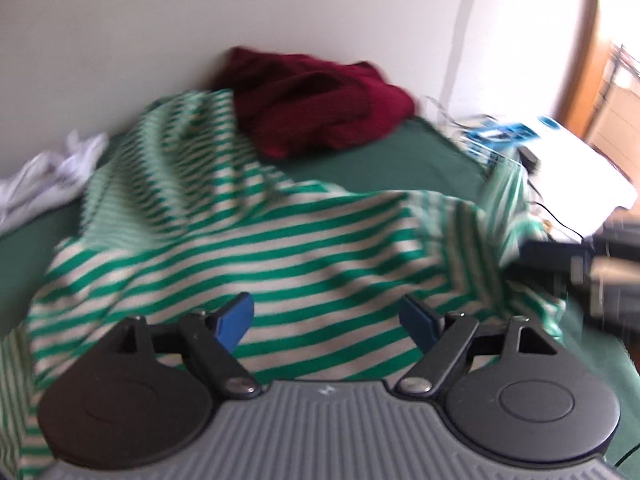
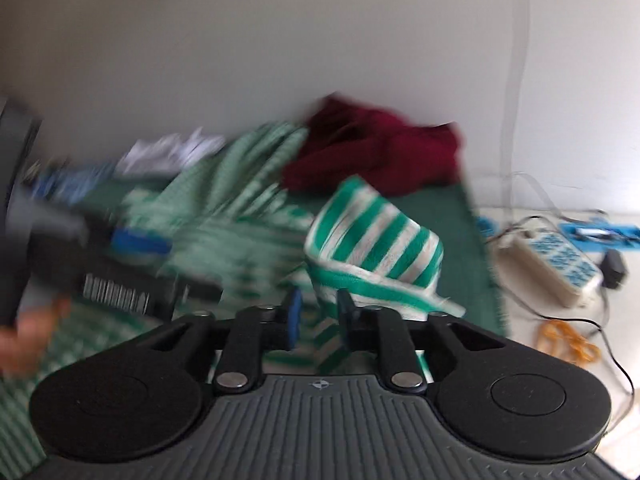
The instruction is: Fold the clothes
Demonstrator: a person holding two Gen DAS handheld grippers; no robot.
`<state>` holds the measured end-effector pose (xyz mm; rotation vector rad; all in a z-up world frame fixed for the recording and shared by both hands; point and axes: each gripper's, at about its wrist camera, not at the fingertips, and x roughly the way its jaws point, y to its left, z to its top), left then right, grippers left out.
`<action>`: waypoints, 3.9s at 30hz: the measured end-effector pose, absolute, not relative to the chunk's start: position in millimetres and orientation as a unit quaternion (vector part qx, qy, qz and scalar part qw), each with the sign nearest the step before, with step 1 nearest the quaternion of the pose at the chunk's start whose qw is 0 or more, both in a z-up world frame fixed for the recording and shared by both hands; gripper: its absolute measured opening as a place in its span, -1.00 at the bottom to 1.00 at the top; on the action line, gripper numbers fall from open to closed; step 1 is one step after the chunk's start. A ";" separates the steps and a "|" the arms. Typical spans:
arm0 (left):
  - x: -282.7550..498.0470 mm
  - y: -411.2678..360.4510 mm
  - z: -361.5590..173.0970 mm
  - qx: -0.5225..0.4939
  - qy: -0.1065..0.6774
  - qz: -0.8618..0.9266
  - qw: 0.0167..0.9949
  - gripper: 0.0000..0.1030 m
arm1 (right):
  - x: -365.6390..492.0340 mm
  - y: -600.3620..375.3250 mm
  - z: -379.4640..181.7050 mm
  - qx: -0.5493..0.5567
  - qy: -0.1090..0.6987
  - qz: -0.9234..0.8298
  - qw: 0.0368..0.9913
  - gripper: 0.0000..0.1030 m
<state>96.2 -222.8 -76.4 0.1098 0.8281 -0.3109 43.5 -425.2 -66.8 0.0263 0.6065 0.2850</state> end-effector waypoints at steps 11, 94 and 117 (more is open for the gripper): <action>115.3 -231.2 -84.6 -0.033 0.417 -0.217 0.882 0.59 | 58.4 -520.1 -91.3 0.239 0.314 0.070 0.916 -0.21; 149.0 -251.7 -116.4 -0.226 0.512 -0.248 0.791 -1.00 | -34.0 -431.5 -64.0 -0.070 0.210 0.212 0.952 -0.12; 178.6 -191.4 -90.8 -0.134 0.499 -0.262 0.815 -1.00 | -35.7 -371.9 -93.6 -0.091 0.316 0.145 0.933 -0.48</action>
